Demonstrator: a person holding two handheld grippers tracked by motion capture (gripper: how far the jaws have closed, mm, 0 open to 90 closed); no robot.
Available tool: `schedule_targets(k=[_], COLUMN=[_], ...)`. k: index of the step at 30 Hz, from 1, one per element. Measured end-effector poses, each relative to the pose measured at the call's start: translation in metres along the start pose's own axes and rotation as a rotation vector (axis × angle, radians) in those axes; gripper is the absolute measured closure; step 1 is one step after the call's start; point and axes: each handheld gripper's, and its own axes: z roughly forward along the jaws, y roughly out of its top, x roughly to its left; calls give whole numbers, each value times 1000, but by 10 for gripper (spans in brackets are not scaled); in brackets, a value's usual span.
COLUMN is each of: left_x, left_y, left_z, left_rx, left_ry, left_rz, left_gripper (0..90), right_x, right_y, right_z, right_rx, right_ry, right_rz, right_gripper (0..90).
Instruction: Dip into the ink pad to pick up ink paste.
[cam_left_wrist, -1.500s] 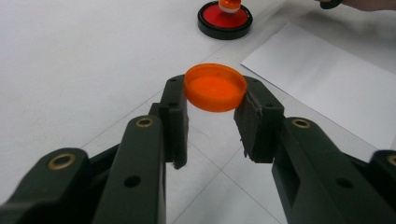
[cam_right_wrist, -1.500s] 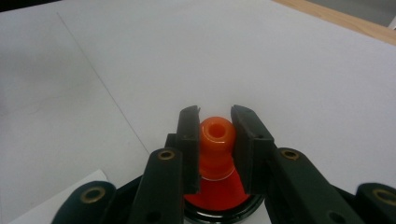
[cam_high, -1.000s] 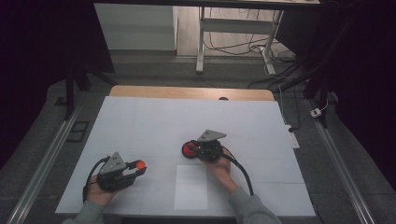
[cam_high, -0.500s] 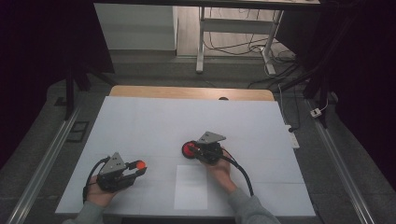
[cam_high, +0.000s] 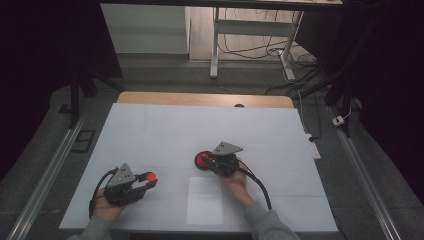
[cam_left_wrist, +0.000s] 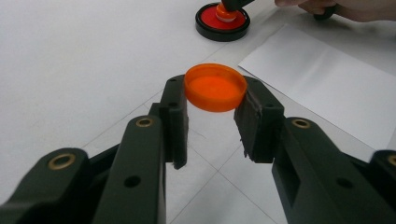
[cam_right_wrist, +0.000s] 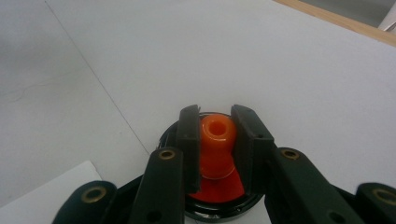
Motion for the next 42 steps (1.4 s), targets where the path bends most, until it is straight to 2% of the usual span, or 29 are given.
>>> schedule_targets(k=[5,11,14,18,23,28,36,42], left_x=[1,2,3,4,3,4,4,4], left_y=[0,0,0,0,0,-1,-1,-1], left_z=[-1,0,0,-1,-1,0,0,1], left_rx=[-4,-3,-2,-6,-6,-4,-3,1], left_ry=[5,7,8,9,10,8,9,7], left_rz=[-3,-4,-4,-6,-4,-9,-7,-9], left_gripper=[651,651,650,649,650,649,649,649], right_x=[0,-1,-4,-8,-12,-12,-15,-15], right_y=[-1,1,1,9,17,21,24,26], right_z=[0,0,0,-12,-23,-28,-37,-43], right_rx=[-2,5,-9,-81,-104,-107,-114,-123], right_ry=[0,1,15,23,27,34,43,61], right_rz=[-7,14,40,86,104,87,98,88], right_gripper=[727,725,723,723,723,723,723,723])
